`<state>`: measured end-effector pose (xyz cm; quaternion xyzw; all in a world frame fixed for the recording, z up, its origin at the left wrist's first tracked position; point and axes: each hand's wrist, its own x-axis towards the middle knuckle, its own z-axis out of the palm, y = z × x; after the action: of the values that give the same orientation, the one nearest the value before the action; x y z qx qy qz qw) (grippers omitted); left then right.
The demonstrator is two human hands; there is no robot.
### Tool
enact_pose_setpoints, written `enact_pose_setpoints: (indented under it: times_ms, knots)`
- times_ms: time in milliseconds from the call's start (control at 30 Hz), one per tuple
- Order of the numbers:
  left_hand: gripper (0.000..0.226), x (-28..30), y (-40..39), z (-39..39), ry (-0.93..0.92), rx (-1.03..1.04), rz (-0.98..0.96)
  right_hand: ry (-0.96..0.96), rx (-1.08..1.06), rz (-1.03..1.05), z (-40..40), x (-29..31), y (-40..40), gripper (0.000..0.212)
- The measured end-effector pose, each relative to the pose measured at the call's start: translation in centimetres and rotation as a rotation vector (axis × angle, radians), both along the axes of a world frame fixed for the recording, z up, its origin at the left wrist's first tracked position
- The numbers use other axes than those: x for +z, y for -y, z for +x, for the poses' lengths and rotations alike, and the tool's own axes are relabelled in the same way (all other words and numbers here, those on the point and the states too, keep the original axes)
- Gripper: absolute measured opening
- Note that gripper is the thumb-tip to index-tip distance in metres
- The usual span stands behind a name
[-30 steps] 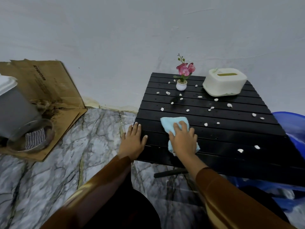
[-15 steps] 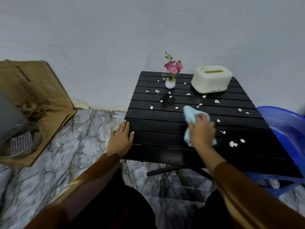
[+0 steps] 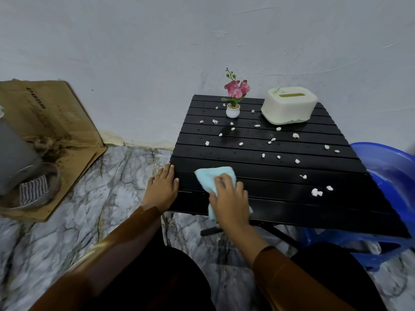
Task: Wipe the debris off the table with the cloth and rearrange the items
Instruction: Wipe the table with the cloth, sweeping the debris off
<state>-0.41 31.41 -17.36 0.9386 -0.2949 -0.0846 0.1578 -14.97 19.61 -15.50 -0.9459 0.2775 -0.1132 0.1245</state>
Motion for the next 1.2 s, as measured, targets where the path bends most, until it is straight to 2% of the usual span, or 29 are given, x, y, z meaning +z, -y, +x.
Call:
enact_pose_setpoints:
  times_ms: [233, 367, 433, 533, 633, 767, 900, 1033, 1200]
  knots:
    - [0.056, 0.1, 0.1, 0.5, -0.017, -0.023, 0.001, -0.015, -0.338, -0.014, -3.0, 0.7, 10.3, 0.039]
    - [0.059, 0.2, 0.1, 1.6, -0.021, -0.057, 0.038, 0.035, -0.527, 0.065, -2.7, 2.1, 13.8, 0.037]
    - [0.059, 0.5, 0.4, 2.5, -0.016, -0.060, 0.044, 0.123, -0.493, 0.068, -0.7, 3.4, 13.2, 0.036]
    - [0.057, 1.1, 1.3, 3.8, 0.000, -0.068, 0.041, 0.198, -0.235, 0.038, 3.9, 5.0, 9.6, 0.037]
    - [0.055, 1.3, 2.1, 5.1, 0.007, -0.077, 0.062, 0.150, 0.019, 0.062, 8.4, 5.2, 5.5, 0.040]
    - [0.054, 1.1, 2.9, 6.6, 0.015, -0.090, 0.115, 0.035, 0.146, 0.052, 12.6, 3.3, 3.1, 0.041]
    - [0.054, 0.8, 4.1, 7.5, -0.037, -0.119, 0.145, -0.104, 0.131, 0.040, 14.2, 0.9, 3.3, 0.043]
    - [0.055, 0.4, 4.8, 8.3, -0.067, -0.133, 0.126, -0.096, 0.061, 0.047, 15.0, 0.6, 5.2, 0.044]
    - [0.056, 0.3, 4.8, 8.5, -0.076, -0.136, 0.088, -0.054, -0.149, 0.084, 12.9, 0.9, 10.8, 0.041]
